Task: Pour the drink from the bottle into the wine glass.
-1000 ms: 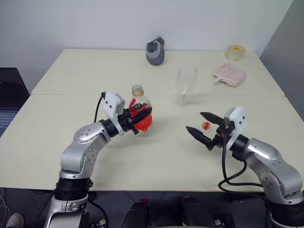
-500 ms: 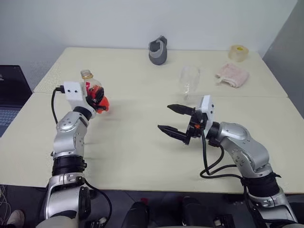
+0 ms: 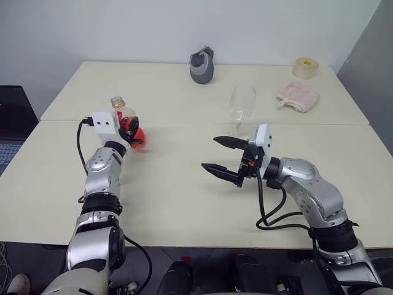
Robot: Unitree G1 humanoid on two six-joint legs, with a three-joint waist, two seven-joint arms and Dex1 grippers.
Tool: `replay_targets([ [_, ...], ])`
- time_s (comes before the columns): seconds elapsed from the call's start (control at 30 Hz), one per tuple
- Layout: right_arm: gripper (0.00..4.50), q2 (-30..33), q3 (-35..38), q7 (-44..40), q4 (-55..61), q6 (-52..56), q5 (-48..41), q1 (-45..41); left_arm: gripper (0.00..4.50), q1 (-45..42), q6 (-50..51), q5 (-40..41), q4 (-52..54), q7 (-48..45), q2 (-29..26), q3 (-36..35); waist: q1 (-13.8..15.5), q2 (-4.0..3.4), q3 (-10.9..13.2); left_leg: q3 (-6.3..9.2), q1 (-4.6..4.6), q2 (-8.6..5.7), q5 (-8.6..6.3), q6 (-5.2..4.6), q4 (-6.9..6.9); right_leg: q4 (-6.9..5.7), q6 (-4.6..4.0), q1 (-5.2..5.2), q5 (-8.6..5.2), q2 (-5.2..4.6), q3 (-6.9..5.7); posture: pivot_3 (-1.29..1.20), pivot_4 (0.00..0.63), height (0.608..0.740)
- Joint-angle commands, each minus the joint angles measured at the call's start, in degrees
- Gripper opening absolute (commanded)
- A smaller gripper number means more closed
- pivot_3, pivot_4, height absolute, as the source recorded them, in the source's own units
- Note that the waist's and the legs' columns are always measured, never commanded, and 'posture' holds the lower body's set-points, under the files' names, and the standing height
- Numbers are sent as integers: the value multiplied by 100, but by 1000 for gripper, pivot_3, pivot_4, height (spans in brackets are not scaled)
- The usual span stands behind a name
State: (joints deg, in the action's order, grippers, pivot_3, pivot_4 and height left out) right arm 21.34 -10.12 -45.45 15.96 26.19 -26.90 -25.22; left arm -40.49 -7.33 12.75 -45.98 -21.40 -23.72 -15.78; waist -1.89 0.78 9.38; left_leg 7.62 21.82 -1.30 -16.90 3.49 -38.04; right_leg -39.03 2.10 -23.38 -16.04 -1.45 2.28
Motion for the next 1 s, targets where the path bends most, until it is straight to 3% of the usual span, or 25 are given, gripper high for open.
replay_targets([
  [0.03,4500,-41,93,16,93,-140,27,-98,2785,-156,-439,-147,-81,18,-127,28,1,0,0,0,0,0,0,0,0,0,0,0,0,0,0,0,150,740],
  [0.2,4500,-67,160,68,35,-167,53,-125,4434,-100,-594,-165,-185,16,-81,20,1,1,-1,0,-1,0,0,0,0,-1,0,0,0,0,0,0,150,740],
  [0.5,4500,-5,186,58,161,-164,40,-18,4471,612,36,-17,1037,49,19,14,-8,0,-1,1,-2,1,0,0,1,-3,0,0,0,0,3,0,150,740],
  [0.87,4500,39,201,131,301,-220,110,311,4471,2241,1833,402,3990,348,250,-23,-4,1,-2,3,-2,4,-1,-2,1,-3,0,1,0,-2,4,0,150,740],
  [1.0,4500,144,300,370,405,-180,240,632,4471,3457,2751,760,5635,214,172,29,-17,1,-2,1,-2,12,-2,-3,5,0,0,1,0,-13,7,0,150,740],
])
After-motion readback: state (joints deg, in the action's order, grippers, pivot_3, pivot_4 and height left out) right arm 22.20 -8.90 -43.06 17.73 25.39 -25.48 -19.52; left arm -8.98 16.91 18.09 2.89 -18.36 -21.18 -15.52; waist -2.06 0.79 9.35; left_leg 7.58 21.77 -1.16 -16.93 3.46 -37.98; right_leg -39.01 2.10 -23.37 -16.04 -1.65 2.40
